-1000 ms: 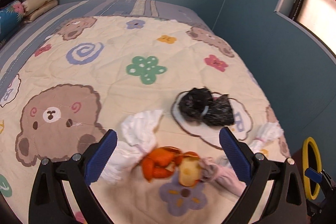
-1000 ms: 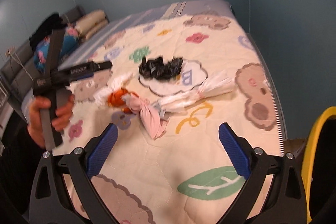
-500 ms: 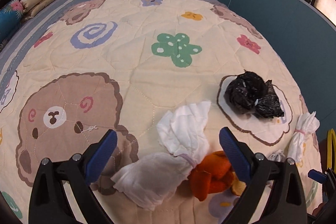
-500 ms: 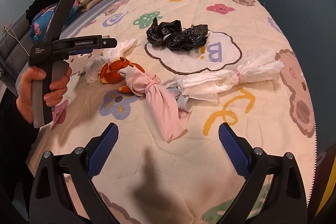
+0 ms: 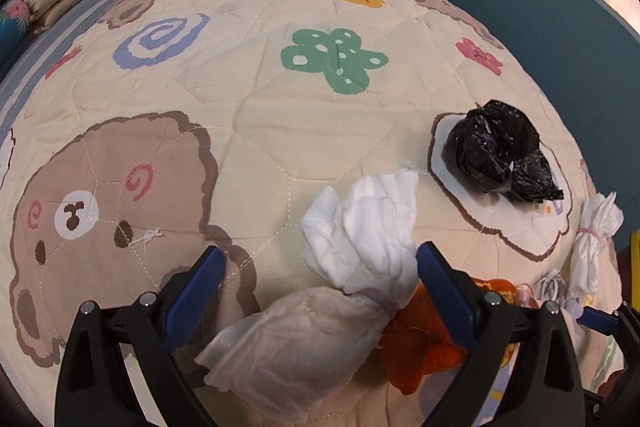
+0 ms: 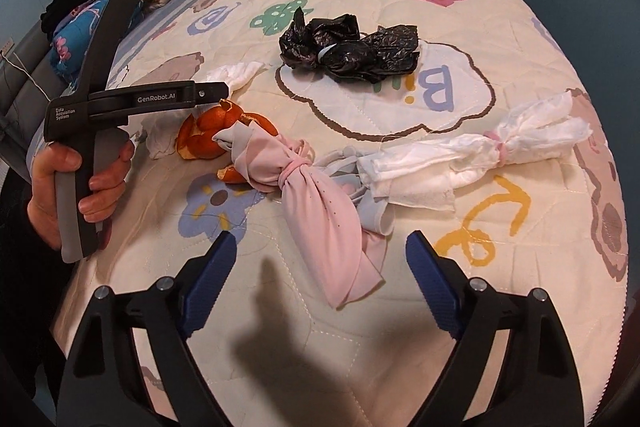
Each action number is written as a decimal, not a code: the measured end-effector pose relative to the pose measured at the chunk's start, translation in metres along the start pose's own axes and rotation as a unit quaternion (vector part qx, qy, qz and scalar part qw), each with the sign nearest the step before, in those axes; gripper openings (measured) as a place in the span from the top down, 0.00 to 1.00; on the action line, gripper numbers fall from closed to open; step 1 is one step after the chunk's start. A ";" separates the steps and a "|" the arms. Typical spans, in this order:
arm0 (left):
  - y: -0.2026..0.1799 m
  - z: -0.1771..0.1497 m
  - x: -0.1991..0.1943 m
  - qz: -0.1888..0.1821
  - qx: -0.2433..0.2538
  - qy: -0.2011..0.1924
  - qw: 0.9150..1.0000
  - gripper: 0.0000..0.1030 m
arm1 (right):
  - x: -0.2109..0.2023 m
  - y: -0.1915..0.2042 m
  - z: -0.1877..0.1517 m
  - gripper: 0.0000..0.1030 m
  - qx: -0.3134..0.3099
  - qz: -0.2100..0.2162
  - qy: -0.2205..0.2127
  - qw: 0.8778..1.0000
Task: Collect trash
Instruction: 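Grasp a white tissue bundle with the left tool while the right tool grasps the pink cloth bundle, then carry the tissue bundle and pink cloth bundle over the yellow-rimmed bin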
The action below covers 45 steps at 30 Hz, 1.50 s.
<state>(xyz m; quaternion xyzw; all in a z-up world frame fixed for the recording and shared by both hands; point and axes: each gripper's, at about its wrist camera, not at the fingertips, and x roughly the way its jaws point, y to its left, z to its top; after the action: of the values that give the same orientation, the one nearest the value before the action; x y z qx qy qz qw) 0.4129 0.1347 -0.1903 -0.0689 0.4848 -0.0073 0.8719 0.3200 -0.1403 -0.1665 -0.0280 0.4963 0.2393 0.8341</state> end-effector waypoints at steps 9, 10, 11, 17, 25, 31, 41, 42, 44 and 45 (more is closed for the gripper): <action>-0.015 -0.003 0.001 -0.017 0.023 0.015 0.999 0.68 | 0.013 0.001 0.003 0.47 0.011 -0.003 0.019 1.000; -0.015 -0.003 0.000 -0.021 0.021 0.015 0.999 0.71 | 0.012 -0.001 0.003 0.53 0.017 -0.004 0.017 1.000; -0.015 -0.003 -0.001 -0.026 0.017 0.015 0.999 0.76 | 0.012 -0.001 0.003 0.57 0.020 -0.003 0.018 1.000; -0.012 -0.005 -0.011 -0.033 -0.009 0.001 0.999 0.82 | 0.011 -0.010 0.003 0.75 0.038 -0.008 0.022 0.999; 0.007 -0.005 -0.041 -0.040 -0.047 -0.025 0.998 0.83 | -0.007 -0.007 -0.006 0.87 0.029 -0.016 0.010 0.999; 0.016 -0.012 -0.063 -0.043 -0.058 -0.038 0.997 0.83 | -0.029 -0.003 -0.016 0.87 0.028 -0.014 0.002 1.000; 0.021 -0.037 -0.094 -0.065 -0.067 -0.052 0.994 0.83 | -0.062 -0.001 -0.040 0.88 0.026 -0.002 -0.006 1.000; 0.021 -0.039 -0.095 -0.067 -0.068 -0.051 0.994 0.83 | -0.063 -0.001 -0.042 0.88 0.023 0.002 -0.003 1.000; 0.022 -0.044 -0.098 -0.068 -0.071 -0.051 0.994 0.83 | -0.066 0.001 -0.048 0.88 0.018 -0.003 0.005 1.000; 0.023 -0.047 -0.099 -0.070 -0.073 -0.050 0.994 0.83 | -0.065 0.001 -0.052 0.88 0.016 -0.003 0.012 1.000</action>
<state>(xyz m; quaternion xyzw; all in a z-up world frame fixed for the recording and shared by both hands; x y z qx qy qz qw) 0.3194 0.1600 -0.1336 -0.1663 0.4337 -0.0296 0.8851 0.2513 -0.1784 -0.1377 -0.0190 0.5102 0.2279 0.8291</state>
